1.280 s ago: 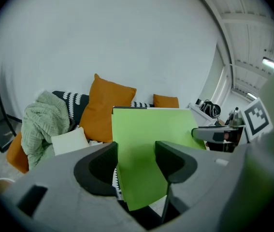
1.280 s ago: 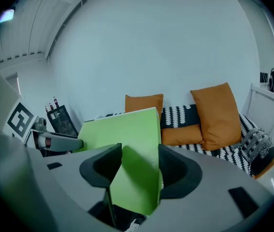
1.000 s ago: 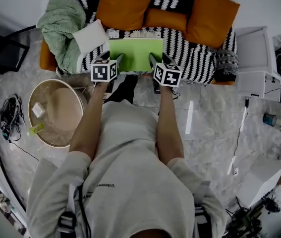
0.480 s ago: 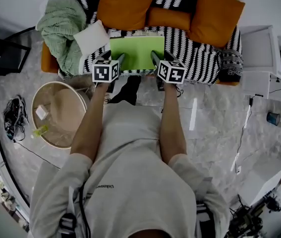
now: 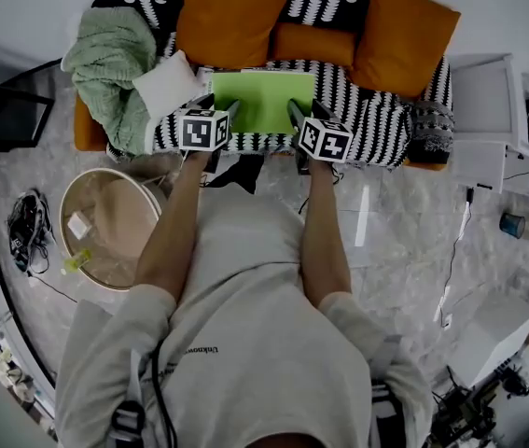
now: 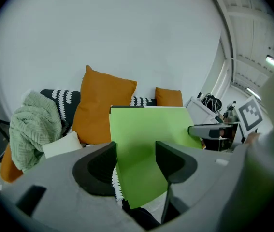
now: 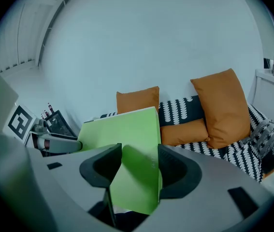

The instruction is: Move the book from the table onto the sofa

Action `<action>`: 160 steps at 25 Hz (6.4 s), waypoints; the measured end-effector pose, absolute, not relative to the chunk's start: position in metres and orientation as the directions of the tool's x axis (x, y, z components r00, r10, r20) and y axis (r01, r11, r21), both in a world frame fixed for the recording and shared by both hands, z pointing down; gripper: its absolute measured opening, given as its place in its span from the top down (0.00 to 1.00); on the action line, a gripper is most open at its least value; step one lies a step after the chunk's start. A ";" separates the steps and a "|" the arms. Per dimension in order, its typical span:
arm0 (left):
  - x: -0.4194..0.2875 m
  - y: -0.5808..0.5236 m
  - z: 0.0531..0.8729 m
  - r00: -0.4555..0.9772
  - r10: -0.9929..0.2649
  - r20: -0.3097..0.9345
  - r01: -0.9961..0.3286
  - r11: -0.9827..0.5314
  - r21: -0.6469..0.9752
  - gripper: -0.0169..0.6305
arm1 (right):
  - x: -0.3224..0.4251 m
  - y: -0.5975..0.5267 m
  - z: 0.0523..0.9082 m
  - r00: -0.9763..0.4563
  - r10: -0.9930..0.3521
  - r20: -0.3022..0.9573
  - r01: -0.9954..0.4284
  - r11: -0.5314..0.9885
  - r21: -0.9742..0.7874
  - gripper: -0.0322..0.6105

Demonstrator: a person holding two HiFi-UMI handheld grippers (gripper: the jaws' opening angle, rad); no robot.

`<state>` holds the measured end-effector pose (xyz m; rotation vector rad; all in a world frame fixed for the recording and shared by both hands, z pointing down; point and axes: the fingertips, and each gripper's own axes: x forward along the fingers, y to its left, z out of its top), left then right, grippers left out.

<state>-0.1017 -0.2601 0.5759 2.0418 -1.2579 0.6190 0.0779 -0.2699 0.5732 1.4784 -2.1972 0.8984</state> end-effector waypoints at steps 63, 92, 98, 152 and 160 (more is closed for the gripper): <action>-0.055 -0.431 0.859 0.538 -0.278 0.796 -0.843 -0.184 0.505 0.58 | 0.123 -0.441 0.851 -0.381 -0.378 0.844 -0.924 0.175 -0.339 0.63; -0.049 -0.415 0.945 0.457 -0.252 0.853 -0.889 -0.177 0.423 0.58 | 0.127 -0.428 0.937 -0.386 -0.303 0.871 -0.910 0.277 -0.307 0.63; -0.044 -0.419 0.951 0.406 -0.324 0.854 -0.913 -0.172 0.369 0.58 | 0.127 -0.425 0.946 -0.377 -0.335 0.863 -0.919 0.251 -0.304 0.57; 0.036 -0.229 0.619 0.376 -0.697 0.611 -0.916 -0.180 0.358 0.60 | 0.115 -0.229 0.655 -0.479 -0.605 0.636 -0.876 0.290 -0.385 0.57; 0.029 -0.225 0.608 0.348 -0.703 0.620 -0.937 -0.246 0.247 0.60 | 0.123 -0.236 0.622 -0.513 -0.610 0.604 -0.858 0.391 -0.335 0.65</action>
